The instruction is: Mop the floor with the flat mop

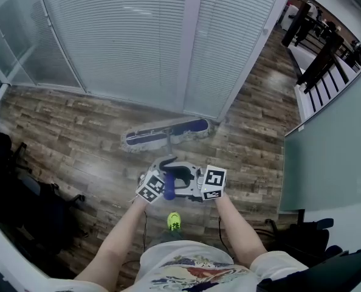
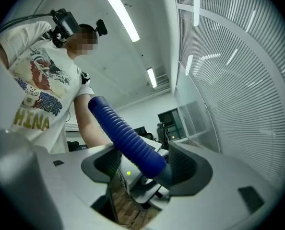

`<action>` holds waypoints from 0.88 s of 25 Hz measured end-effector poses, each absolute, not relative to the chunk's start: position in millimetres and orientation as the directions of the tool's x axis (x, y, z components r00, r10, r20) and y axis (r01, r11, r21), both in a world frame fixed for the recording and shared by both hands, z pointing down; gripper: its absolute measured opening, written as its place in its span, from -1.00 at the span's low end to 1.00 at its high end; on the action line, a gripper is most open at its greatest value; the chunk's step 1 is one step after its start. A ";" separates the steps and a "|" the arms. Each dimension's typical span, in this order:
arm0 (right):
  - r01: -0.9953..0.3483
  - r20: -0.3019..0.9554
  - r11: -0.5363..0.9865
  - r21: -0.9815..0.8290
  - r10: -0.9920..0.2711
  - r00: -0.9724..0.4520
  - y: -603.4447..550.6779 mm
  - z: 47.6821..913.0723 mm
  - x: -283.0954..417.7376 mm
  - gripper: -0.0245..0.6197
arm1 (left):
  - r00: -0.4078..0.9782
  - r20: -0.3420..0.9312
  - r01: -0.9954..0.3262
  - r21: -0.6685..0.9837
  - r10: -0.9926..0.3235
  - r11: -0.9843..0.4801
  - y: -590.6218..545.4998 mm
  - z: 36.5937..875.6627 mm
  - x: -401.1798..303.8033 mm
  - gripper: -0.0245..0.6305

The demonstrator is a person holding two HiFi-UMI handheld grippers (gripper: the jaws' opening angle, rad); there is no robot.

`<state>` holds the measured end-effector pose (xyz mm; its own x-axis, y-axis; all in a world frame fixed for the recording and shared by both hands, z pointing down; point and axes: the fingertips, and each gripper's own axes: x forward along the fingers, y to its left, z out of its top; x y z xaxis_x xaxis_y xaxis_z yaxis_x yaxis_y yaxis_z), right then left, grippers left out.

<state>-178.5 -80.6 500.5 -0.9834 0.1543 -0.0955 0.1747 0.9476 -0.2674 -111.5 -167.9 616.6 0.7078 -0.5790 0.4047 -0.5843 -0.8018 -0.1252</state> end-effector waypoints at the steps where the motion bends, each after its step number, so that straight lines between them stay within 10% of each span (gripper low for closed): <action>1: 0.173 -0.098 0.949 -0.265 0.152 -0.984 -83.0 498.9 -182.3 -0.03 | 0.711 0.403 -0.580 -0.126 -0.576 -0.805 -170.3 615.3 -114.8 -0.54; 22: 0.185 -0.120 0.951 -0.249 0.159 -0.980 -199.2 492.7 -231.3 -0.04 | 0.748 0.403 -0.535 -0.102 -0.527 -0.838 -283.5 597.4 -159.7 -0.51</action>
<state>-231.3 -199.2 492.7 -0.9799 0.1594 -0.1199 0.1851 0.9506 -0.2491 -159.7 -283.5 597.4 0.7481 -0.5269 0.4034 -0.5355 -0.8384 -0.1020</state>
